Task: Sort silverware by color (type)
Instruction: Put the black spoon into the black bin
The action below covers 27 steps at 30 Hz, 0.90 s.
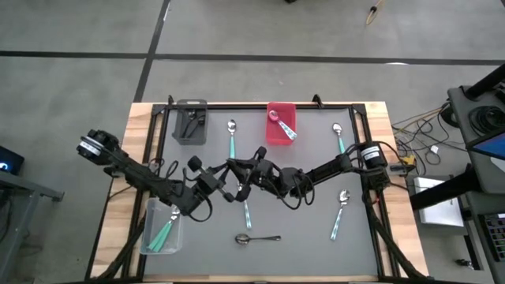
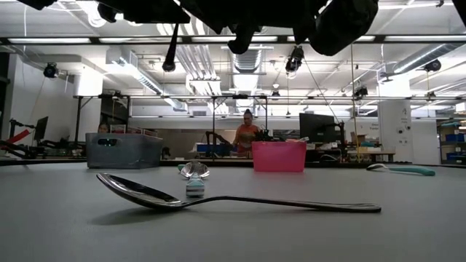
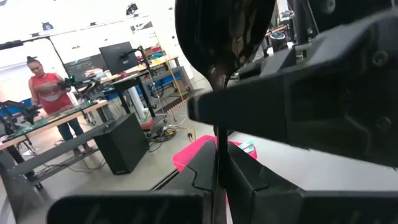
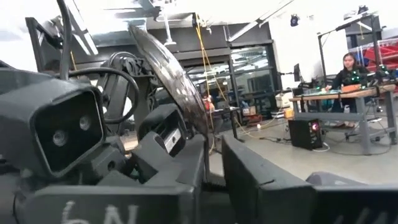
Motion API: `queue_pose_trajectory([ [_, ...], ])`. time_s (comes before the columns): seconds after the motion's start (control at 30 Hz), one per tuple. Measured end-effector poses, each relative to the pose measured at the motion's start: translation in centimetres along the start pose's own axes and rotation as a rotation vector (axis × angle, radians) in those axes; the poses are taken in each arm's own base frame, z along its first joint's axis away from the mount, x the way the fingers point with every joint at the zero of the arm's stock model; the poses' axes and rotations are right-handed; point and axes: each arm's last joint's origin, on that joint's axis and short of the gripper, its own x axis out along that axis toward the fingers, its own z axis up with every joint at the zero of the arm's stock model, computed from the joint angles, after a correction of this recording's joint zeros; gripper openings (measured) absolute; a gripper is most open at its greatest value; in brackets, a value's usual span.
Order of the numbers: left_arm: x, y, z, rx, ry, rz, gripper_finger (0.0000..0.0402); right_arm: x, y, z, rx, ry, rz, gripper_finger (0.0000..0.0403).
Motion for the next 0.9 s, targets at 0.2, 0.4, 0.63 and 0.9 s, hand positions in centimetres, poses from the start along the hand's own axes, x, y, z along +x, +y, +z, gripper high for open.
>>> queue_pose_trajectory([
  [0.2, -0.3, 1.1, 0.0, -0.024, 0.001, -0.002, 0.0001, 0.0, -0.1, 0.1, -0.03, 0.037, -0.013, 0.0103],
  [0.4, -0.6, 3.7, 0.8, -0.035, -0.002, 0.009, 0.0001, 0.1, -0.2, 1.9, -0.093, 0.144, -0.07, 0.0141],
  [0.63, 0.4, 7.9, 2.3, -0.023, -0.006, 0.006, 0.0001, -0.5, -0.7, 5.0, -0.207, 0.311, -0.087, 0.0155],
  [0.9, 3.4, 14.0, 3.4, -0.01, 0.113, 0.03, 0.0, -2.0, -3.2, 8.6, -0.342, 0.539, -0.141, 0.0145],
])
